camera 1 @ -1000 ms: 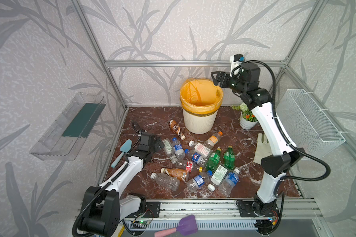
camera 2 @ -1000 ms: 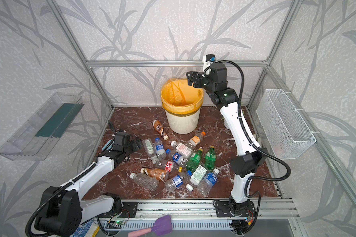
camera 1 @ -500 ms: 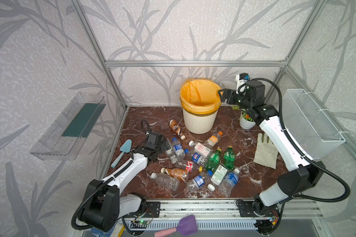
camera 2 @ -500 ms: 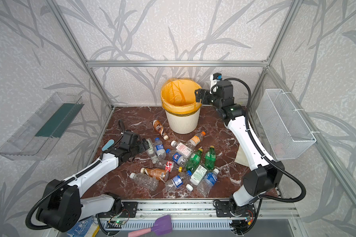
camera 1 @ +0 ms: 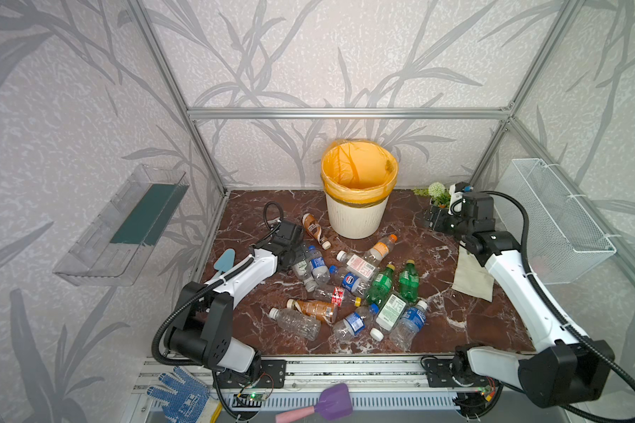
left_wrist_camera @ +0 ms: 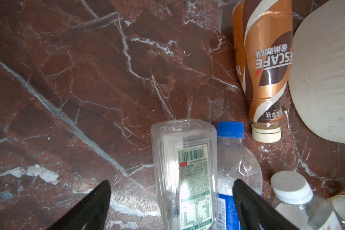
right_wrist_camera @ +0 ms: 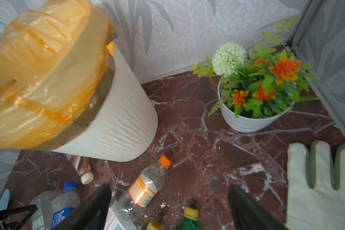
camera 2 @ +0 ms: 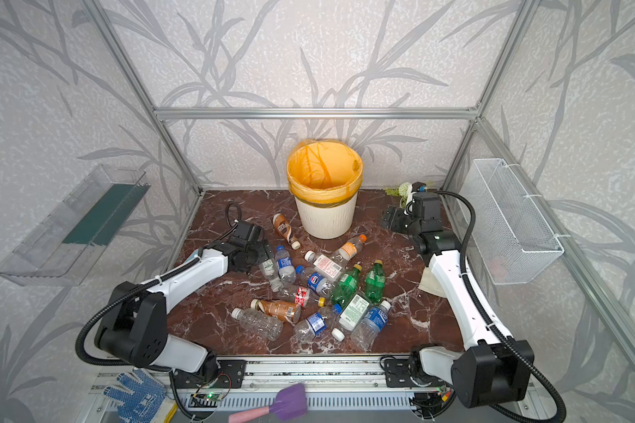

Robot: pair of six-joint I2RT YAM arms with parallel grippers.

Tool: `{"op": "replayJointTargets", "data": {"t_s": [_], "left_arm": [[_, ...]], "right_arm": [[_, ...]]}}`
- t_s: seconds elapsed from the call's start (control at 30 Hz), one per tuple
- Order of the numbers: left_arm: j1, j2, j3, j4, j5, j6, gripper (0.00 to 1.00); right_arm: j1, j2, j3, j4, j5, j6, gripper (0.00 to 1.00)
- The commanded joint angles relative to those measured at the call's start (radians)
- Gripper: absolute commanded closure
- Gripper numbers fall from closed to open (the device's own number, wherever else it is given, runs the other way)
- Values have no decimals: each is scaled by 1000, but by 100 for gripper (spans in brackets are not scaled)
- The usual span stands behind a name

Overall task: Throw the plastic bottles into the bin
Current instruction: 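Open the right gripper over the bin while the left gripper grasps a clear square bottle, then lift the clear square bottle with the left gripper and release it into the bin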

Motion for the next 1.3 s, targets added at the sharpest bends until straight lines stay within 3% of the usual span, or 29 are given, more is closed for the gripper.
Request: {"op": "replayJointTargets", "data": {"t_s": [0.0,0.53,0.87,1.07,1.27], "left_arm": [[-25,39,57,-112,-67,-49,5],[-34,241,222,-293,-154,-155,21],[-9,242,162,-245,-118,-196,39],[-5,163,128,-185,-110,-198,56],[6,-15,164,-214,-222,-176,58]], "right_arm": [[-21,-17,-63,-69,40,-22,7],[-65,-92,-182,-109,54,-6,6],[-66,-98,-182,-118,51,-3,6],[-66,-98,-175,-117,47,-2,6],[-68,-94,-162,-104,47,-3,6]]}}
